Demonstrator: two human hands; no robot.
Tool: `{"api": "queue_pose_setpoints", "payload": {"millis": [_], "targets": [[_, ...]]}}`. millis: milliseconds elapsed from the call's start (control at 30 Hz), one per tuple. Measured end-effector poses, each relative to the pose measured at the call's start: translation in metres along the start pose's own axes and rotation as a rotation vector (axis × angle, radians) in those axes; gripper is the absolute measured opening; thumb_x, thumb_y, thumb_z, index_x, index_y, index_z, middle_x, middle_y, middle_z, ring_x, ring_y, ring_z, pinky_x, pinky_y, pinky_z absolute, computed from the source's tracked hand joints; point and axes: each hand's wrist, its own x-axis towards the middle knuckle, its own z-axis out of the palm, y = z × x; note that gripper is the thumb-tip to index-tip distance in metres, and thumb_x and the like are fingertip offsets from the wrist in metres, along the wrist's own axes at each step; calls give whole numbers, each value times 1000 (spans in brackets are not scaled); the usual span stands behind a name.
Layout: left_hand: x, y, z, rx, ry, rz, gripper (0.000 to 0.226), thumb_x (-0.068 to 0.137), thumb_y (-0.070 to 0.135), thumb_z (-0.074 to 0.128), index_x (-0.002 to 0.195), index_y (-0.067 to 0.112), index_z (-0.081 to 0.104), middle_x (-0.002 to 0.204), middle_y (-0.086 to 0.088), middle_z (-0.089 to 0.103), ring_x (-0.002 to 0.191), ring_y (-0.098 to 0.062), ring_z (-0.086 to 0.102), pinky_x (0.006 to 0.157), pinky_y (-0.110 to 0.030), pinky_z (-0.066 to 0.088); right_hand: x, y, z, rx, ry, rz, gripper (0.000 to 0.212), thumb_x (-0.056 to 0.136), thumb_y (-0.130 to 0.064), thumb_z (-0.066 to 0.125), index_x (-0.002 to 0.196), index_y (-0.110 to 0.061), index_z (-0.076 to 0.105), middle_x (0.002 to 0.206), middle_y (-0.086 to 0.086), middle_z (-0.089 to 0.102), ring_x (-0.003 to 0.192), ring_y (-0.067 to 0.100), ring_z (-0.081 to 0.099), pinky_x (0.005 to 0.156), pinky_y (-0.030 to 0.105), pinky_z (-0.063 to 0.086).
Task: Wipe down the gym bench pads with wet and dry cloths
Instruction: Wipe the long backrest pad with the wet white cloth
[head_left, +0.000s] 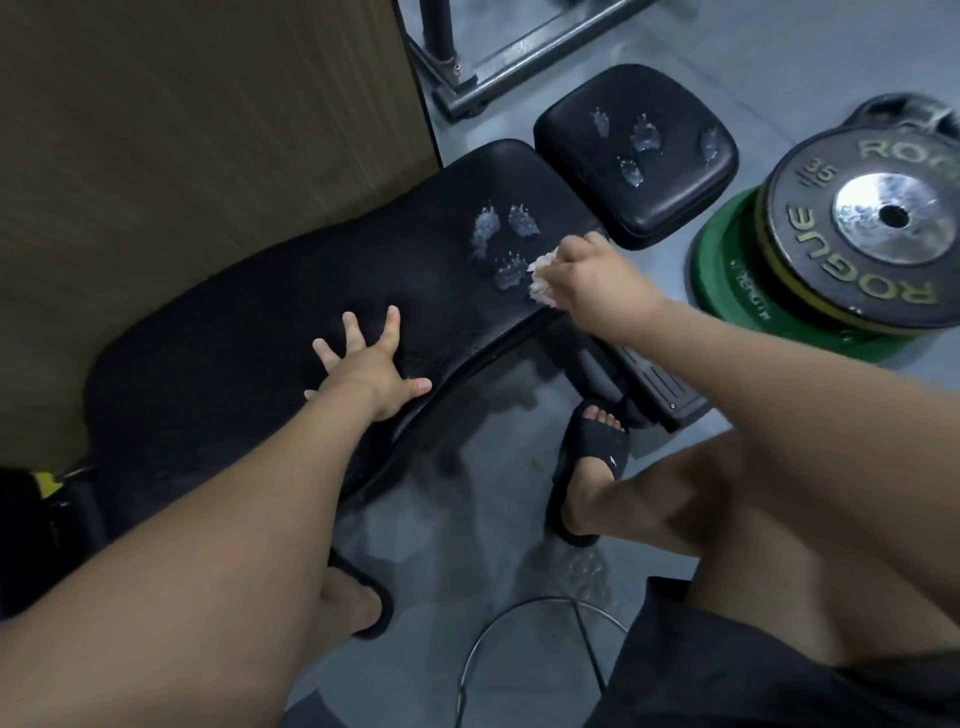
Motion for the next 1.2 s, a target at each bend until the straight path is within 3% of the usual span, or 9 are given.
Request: {"api": "queue_pose_setpoints", "payload": {"millis": [67,167,333,533,733,867,1033,1100,1200], "targets": [[1,-1,1,2,5,1,103,92,53,65,147,58,-21,159,6,-39,148,-41,-29,115,-73,15,8,12,-10,22,46,105,10,92,-8,65,99,-7,73,101,16,58,88,37,49,77,38,47],[0,-1,1,0,1,4,102,92,54,64,147,58,-22,159,6,-40,148,-41,-29,115,-74,16,11,-1,-8,27,133,231,11,94,-9,62,86,-4,67,97,18,56,85,36,48,76,44,48],[-3,1,0,5,11,-3,101,93,53,64,148,58,-21,159,7,-39,149,-39,-27,112,-76,16,2,-13,0,-1,88,-2,27,98,-25,64,82,-3,62,84,16,49,74,32,48,67,39,42],[-2,-1,2,-14,18,-4,102,93,51,65,147,59,-21,159,7,-40,149,-39,-29,113,-76,14,32,-11,-11,99,68,325,25,97,-14,53,79,-1,63,92,19,49,90,38,51,75,32,31],[-1,-1,3,-25,16,-2,102,93,50,66,147,60,-20,158,8,-41,148,-37,-30,113,-77,13,34,-26,-6,186,96,202,23,97,-26,57,90,-10,72,90,12,53,87,37,55,79,38,49],[0,-1,3,-27,18,-5,102,93,49,66,148,60,-20,158,8,-41,148,-37,-30,113,-77,13,28,-44,8,112,132,236,19,95,-15,62,82,-3,66,95,15,52,87,35,49,72,44,51],[0,-1,2,-26,20,-6,102,93,50,66,147,61,-19,158,9,-40,149,-37,-30,113,-76,14,12,-55,11,117,48,-74,32,100,-34,58,90,-5,68,93,10,49,86,31,48,61,36,46],[0,-1,3,-21,25,-7,102,93,51,66,147,60,-19,159,9,-40,149,-37,-29,113,-76,15,28,-36,2,65,89,29,34,101,-36,55,95,-6,72,97,14,53,90,36,52,66,39,47],[-1,-1,3,-17,19,-17,102,93,51,66,147,61,-20,159,9,-40,149,-37,-30,113,-76,15,43,-24,-3,-42,98,259,24,99,-19,53,96,0,68,107,20,52,98,40,50,66,36,31]]}}
